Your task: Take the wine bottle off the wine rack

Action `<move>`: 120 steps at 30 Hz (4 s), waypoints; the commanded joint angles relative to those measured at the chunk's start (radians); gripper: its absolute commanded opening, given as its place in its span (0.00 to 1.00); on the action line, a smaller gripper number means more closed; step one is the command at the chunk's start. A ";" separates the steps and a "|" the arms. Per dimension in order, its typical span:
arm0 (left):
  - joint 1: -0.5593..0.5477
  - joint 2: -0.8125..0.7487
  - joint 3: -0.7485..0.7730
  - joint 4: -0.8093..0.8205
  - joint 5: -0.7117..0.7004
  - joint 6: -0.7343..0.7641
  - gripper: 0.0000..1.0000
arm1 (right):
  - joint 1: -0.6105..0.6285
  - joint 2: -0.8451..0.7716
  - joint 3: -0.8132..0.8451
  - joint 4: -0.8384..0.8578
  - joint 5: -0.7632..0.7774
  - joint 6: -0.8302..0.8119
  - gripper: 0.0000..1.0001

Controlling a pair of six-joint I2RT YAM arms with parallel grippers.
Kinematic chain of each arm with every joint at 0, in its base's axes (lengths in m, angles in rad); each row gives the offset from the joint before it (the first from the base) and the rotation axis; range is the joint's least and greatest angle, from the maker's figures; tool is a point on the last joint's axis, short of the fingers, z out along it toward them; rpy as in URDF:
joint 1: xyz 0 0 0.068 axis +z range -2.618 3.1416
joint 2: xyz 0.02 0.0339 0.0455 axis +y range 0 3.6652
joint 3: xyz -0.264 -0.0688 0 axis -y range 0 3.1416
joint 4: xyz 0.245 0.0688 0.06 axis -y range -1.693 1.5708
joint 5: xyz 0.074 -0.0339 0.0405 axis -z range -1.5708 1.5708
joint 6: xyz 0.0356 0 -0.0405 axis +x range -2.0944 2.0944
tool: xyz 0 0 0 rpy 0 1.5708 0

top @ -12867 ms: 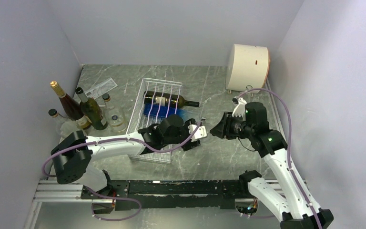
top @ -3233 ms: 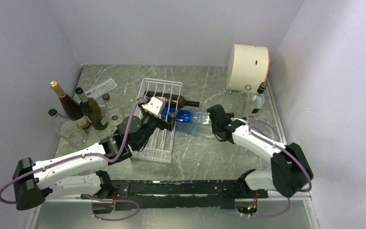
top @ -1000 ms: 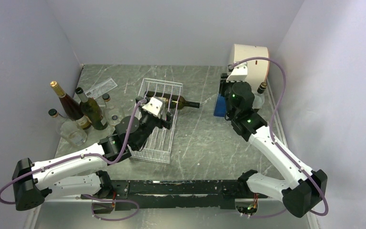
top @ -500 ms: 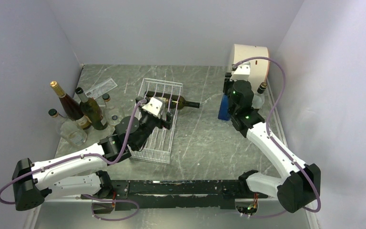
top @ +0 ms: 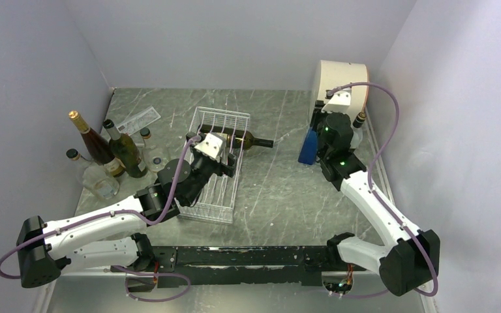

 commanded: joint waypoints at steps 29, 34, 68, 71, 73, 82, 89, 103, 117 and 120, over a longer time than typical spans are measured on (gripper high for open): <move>-0.012 -0.004 0.009 0.022 0.015 0.012 0.90 | -0.018 -0.132 0.190 -0.305 -0.171 0.070 0.90; -0.012 0.001 0.015 0.014 0.014 0.010 0.90 | -0.007 -0.171 0.175 -0.345 -0.404 0.087 0.90; -0.012 -0.040 -0.014 0.058 -0.037 0.013 0.91 | 0.284 0.429 0.013 -0.035 -0.314 -0.454 1.00; -0.012 -0.043 -0.018 0.060 -0.032 0.015 0.91 | 0.283 0.514 0.050 -0.012 -0.340 -0.496 0.99; -0.012 -0.042 -0.020 0.065 -0.038 0.018 0.91 | 0.280 0.565 0.072 0.014 -0.344 -0.520 0.99; -0.012 -0.049 -0.019 0.060 -0.028 0.014 0.91 | 0.173 0.649 0.081 0.096 -0.519 -0.627 0.95; -0.014 -0.047 -0.011 0.045 -0.004 0.001 0.90 | 0.082 0.716 0.151 -0.005 -0.724 -0.717 0.88; -0.014 -0.023 -0.015 0.044 0.025 -0.011 0.89 | 0.082 0.830 0.223 -0.004 -0.879 -0.779 0.82; -0.017 -0.025 -0.014 0.049 0.007 0.010 0.89 | 0.083 0.827 0.229 -0.016 -0.927 -0.777 0.45; -0.017 -0.023 -0.013 0.044 0.022 0.002 0.88 | 0.082 0.779 0.188 0.014 -0.914 -0.763 0.38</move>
